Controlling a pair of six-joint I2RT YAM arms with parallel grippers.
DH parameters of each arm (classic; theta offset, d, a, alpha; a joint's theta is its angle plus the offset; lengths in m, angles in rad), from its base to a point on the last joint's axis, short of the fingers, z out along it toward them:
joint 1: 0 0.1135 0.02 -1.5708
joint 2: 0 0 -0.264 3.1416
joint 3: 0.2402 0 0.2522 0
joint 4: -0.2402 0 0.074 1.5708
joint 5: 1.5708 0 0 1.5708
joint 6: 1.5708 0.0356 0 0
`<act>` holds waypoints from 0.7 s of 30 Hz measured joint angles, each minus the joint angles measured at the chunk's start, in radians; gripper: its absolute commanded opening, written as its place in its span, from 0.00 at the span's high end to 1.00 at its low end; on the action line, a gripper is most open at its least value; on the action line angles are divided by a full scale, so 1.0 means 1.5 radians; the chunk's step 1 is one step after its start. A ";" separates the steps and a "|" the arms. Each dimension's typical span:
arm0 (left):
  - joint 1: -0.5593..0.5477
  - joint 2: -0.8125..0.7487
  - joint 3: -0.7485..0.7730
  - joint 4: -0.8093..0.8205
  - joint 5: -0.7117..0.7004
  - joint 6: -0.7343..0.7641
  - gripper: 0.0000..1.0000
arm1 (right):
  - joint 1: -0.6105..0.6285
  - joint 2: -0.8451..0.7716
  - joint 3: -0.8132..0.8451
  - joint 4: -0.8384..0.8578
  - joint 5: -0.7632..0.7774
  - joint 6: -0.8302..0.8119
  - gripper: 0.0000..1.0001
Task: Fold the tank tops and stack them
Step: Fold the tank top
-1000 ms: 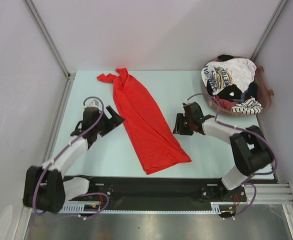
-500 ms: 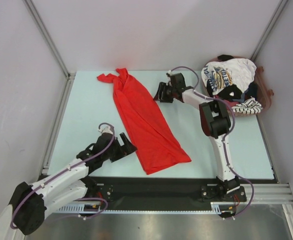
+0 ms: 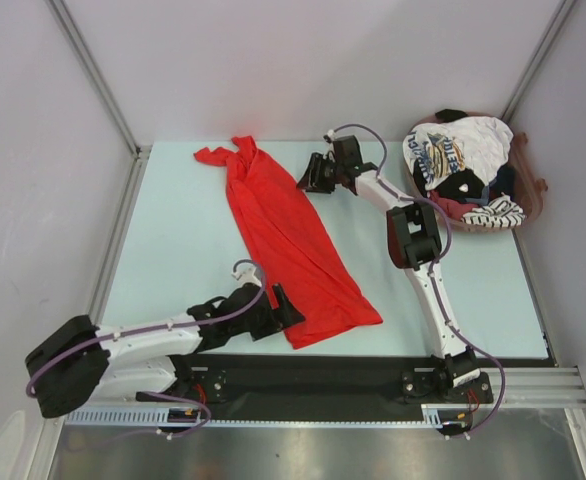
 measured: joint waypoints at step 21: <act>-0.054 0.028 0.001 0.034 -0.013 -0.066 0.17 | -0.007 0.016 0.012 -0.011 0.034 0.043 1.00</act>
